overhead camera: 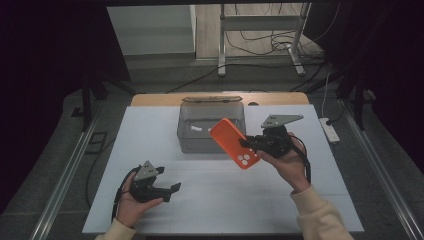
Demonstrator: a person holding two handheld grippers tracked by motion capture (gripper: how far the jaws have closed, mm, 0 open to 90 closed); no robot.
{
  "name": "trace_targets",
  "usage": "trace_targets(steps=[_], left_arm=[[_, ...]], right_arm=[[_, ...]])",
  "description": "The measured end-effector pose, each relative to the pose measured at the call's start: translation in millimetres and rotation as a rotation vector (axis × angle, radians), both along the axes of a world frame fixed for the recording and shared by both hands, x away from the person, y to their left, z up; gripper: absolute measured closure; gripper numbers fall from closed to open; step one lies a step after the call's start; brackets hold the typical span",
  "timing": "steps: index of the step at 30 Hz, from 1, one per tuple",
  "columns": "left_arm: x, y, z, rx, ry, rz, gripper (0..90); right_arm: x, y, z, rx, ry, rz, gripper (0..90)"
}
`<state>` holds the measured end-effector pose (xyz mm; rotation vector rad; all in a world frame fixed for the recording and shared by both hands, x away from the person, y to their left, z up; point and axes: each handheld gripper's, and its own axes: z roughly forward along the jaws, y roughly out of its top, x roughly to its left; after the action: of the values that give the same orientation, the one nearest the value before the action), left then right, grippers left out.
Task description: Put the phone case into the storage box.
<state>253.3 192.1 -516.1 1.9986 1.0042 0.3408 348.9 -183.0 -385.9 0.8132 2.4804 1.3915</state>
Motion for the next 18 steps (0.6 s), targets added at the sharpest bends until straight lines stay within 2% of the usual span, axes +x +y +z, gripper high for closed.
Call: trace_targets(steps=[18], left_arm=[[0.1,-0.8,-0.3,0.002,0.003,-0.004,13.6]], right_arm=[[4.4,-3.9,8.5,0.03,-0.013,-0.045,81.1]])
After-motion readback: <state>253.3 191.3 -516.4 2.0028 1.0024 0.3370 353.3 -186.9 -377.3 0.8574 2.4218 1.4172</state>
